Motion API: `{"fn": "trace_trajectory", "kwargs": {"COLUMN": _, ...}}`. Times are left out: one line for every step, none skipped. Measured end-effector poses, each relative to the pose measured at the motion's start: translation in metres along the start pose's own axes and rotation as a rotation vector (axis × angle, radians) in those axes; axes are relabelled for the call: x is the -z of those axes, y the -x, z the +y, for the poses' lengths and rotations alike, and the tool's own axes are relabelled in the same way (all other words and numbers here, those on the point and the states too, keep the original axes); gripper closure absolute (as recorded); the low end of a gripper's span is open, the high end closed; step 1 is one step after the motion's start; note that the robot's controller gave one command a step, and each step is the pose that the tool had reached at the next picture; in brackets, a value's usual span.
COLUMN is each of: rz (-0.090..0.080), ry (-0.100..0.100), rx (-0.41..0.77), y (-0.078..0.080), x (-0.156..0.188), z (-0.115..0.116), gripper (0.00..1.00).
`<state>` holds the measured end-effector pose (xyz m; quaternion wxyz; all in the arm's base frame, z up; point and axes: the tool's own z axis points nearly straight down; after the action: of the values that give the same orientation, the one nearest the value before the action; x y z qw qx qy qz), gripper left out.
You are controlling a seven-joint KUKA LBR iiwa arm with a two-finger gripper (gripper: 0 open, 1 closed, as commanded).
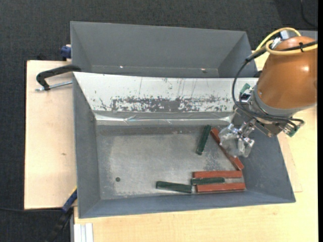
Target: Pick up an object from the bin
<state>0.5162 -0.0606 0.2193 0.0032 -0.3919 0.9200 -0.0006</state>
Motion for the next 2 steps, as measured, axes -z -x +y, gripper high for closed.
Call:
{"fn": "trace_trajectory", "kwargs": {"rz": 0.001, "ry": 0.002, "rx": 0.000, "y": -0.0002, "x": -0.0004, "z": 0.0004, "gripper": 0.00}}
{"fn": "trace_trajectory", "kwargs": {"rz": 0.001, "ry": 0.002, "rx": 0.000, "y": -0.0002, "x": -0.0004, "z": 0.0004, "gripper": 0.00}}
